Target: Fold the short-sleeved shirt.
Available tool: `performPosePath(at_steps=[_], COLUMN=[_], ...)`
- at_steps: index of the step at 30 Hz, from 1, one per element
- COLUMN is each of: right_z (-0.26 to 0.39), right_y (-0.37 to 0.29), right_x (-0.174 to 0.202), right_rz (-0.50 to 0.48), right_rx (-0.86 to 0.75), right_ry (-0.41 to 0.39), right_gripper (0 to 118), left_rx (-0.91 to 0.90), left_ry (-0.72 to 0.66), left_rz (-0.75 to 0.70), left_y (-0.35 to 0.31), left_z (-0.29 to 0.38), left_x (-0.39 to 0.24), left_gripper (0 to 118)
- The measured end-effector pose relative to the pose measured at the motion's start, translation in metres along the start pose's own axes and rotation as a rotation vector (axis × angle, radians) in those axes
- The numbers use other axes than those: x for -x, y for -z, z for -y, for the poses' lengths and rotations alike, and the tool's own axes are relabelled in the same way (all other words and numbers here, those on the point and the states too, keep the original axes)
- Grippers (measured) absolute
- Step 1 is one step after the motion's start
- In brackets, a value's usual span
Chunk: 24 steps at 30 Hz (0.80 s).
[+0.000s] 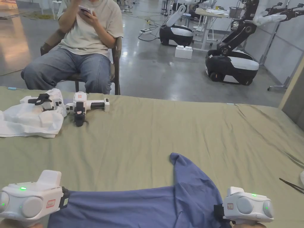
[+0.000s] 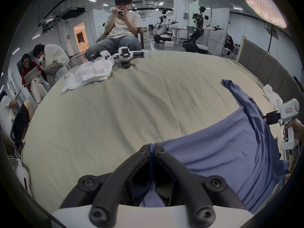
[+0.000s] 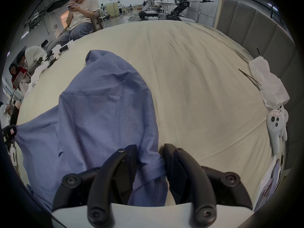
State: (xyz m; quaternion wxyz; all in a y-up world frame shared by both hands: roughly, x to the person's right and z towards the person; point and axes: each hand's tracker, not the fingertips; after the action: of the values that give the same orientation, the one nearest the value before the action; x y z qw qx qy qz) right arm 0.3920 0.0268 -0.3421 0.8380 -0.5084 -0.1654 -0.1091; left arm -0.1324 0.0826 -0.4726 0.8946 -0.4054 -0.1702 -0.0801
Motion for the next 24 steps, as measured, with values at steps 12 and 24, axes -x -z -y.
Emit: performPosePath(at_steps=[12,24], right_z=[0.007,-0.001], right_y=[-0.06,-0.219], right_x=[-0.005,-0.03], right_rz=[0.094,0.121], right_rx=[-0.191,-0.504], right_ry=[-0.115,-0.135], right_gripper=[4,4], left_rx=[-0.056,-0.29], left_ry=[-0.031,-0.056], left_rz=[0.005,0.0], left_y=[-0.031,-0.15], left_z=[-0.004,-0.041], left_x=[0.009,0.029], left_gripper=[0,0])
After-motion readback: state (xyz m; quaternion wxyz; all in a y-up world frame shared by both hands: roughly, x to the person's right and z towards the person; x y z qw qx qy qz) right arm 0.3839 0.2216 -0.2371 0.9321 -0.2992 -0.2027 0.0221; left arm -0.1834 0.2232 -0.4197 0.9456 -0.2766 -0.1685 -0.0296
